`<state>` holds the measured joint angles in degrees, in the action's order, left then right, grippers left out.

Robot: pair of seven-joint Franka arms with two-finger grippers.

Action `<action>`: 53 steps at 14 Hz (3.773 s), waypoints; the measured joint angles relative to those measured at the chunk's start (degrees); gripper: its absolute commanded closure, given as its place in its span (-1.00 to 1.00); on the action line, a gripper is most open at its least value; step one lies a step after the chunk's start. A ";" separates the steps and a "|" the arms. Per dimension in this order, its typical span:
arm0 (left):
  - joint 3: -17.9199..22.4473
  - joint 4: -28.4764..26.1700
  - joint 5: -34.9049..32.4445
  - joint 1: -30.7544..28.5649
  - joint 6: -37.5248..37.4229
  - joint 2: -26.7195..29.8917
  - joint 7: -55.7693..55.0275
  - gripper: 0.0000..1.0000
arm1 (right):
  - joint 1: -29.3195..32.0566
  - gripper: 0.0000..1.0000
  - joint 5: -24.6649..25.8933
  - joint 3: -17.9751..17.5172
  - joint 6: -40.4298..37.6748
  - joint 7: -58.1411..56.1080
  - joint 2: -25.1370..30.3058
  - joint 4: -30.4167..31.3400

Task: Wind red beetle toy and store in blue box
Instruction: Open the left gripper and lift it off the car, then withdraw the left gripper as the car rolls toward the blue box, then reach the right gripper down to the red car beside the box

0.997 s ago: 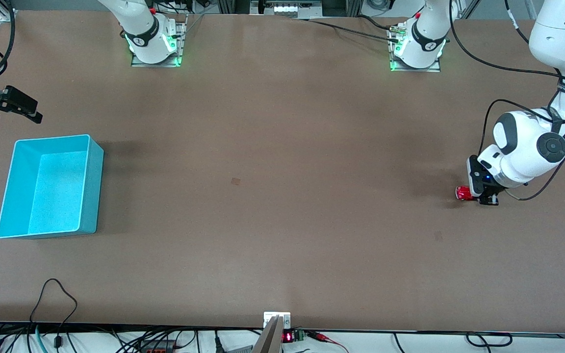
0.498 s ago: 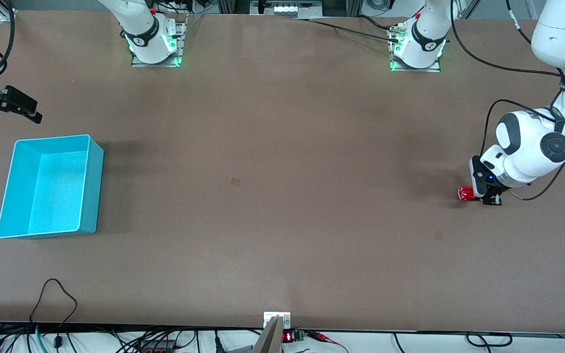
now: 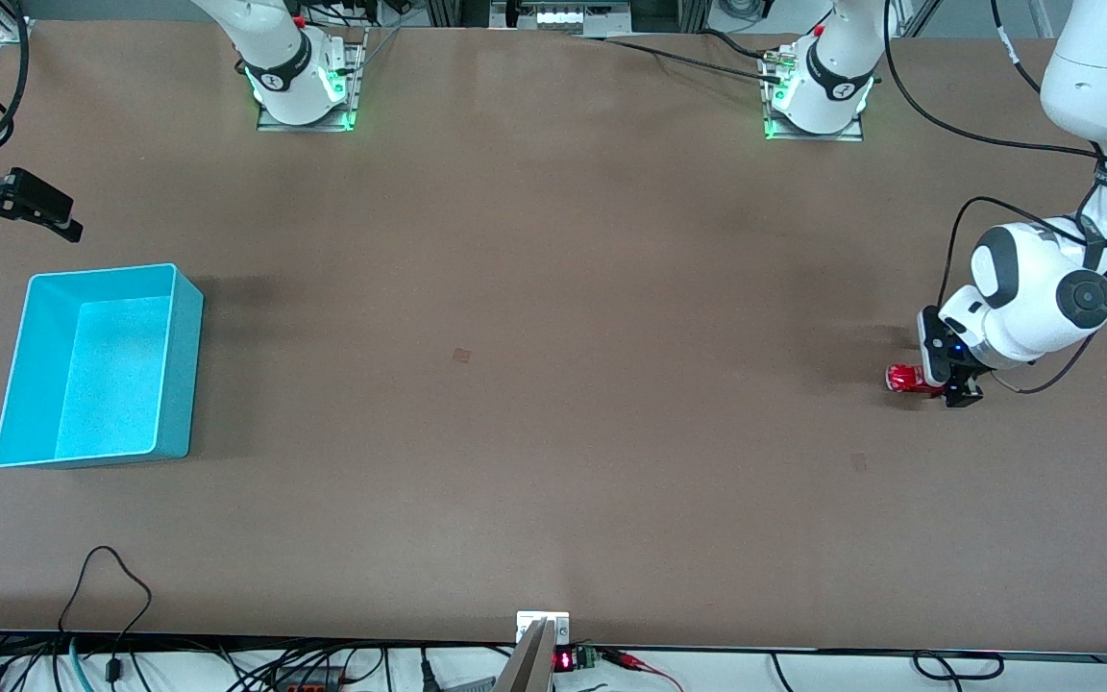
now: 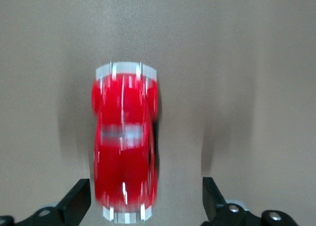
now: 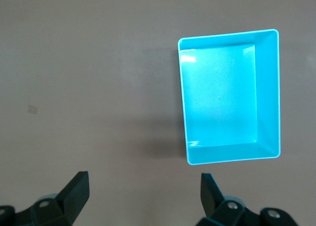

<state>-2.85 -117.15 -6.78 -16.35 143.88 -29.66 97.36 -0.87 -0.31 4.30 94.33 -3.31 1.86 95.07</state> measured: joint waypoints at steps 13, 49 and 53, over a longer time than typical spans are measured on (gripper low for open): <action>-0.05 9.43 0.02 0.00 -30.76 8.26 -11.37 -1.00 | 0.00 -1.00 0.00 0.09 0.00 0.00 -0.13 0.01; -16.68 46.92 -1.89 4.49 -62.44 12.01 -93.91 -1.00 | -2.05 -1.00 -1.03 -0.39 0.49 -1.14 -6.30 0.23; -16.80 42.10 -1.84 4.53 -61.20 15.84 -94.80 -1.00 | -3.04 -1.00 -1.71 -0.48 1.41 -2.36 -9.67 0.23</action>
<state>-19.65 -75.04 -8.62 -11.81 82.68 -13.82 2.56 -3.91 -2.02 3.82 95.75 -5.66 -7.81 95.30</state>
